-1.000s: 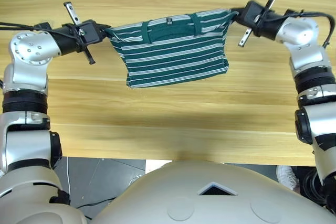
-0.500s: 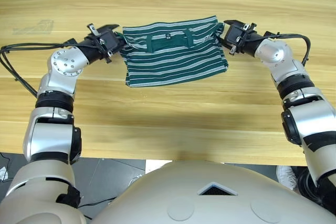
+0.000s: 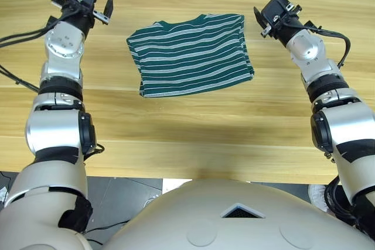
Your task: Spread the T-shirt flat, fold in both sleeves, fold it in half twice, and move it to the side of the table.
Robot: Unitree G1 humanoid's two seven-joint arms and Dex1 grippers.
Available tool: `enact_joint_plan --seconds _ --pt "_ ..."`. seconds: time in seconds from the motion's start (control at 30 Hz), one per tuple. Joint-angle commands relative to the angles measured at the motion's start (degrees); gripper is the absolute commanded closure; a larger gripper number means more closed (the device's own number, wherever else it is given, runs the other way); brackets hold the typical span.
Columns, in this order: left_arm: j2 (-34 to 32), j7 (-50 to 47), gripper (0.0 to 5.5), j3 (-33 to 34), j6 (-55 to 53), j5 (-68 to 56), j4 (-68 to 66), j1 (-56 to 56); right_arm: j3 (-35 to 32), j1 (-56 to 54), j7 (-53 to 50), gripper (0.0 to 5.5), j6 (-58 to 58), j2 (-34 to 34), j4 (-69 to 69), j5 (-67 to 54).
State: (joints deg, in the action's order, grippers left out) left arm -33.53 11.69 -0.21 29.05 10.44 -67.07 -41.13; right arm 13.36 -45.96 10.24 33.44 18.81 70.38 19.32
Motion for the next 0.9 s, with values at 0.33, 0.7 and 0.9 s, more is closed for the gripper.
enact_joint_plan --seconds 0.33,0.7,0.9 --pt "1.96 2.14 0.97 5.82 -0.85 -8.97 25.11 8.88 14.10 -7.34 -1.79 3.20 -8.38 -10.18 4.99 14.42" --pt "3.90 1.54 0.97 6.15 -5.58 -8.44 34.52 15.32 22.62 -4.44 -4.01 3.20 -22.04 -0.06 9.25 24.41" --pt "4.98 0.84 0.97 5.52 -7.05 -7.37 41.90 19.25 20.64 -1.92 12.45 3.20 -9.74 5.90 4.38 19.57"
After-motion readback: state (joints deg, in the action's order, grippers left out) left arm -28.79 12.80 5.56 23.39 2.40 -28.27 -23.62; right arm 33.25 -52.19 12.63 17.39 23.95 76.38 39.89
